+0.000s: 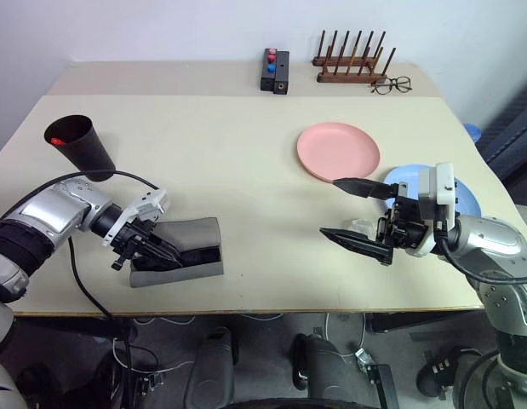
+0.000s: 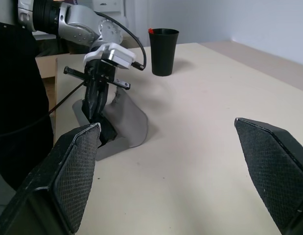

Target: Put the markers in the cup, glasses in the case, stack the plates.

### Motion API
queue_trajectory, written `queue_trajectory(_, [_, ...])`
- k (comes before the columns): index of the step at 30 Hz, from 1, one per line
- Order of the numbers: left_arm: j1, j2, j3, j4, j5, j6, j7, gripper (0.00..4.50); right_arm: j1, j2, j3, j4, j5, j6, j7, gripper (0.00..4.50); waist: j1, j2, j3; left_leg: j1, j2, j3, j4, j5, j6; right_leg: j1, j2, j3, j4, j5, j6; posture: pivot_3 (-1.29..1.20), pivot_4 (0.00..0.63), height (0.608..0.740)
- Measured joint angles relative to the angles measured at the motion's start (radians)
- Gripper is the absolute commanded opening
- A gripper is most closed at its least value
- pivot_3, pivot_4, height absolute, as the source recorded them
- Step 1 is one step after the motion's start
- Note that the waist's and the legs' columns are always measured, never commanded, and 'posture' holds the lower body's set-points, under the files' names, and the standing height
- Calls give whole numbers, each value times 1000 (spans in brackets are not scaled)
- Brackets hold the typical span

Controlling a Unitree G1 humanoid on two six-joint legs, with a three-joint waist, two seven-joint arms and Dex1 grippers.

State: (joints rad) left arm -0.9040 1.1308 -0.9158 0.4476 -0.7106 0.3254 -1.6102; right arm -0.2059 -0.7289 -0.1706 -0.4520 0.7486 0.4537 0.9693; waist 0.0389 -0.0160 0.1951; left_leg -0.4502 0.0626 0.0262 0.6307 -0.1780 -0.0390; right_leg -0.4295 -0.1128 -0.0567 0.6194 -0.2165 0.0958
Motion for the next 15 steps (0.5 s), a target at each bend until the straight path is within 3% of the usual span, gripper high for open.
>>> queue_trajectory(5, [-1, 2, -5, -7, -8, 18, -1, 4175, 0, 0, 0, 0, 0, 0, -1, 4500, 1, 0, 0, 0, 0, 0, 0, 0, 0, 0, 0, 0, 0, 0, 0, 0, 150, 740])
queue_trajectory(6, [-5, 2, -5, -9, -14, 19, -2, 4427, 0, 0, 0, 0, 0, 0, -1, 4500, 1, 0, 0, 0, 0, 0, 0, 0, 0, 0, 0, 0, 0, 0, 0, 0, 150, 740])
queue_trajectory(15, [-12, 4, -2, -20, -12, 17, -1, 4427, 0, 0, 0, 0, 0, 0, -3, 4500, 0, 0, 0, 0, 0, 0, 0, 0, 0, 0, 0, 0, 0, 0, 0, 0, 150, 740])
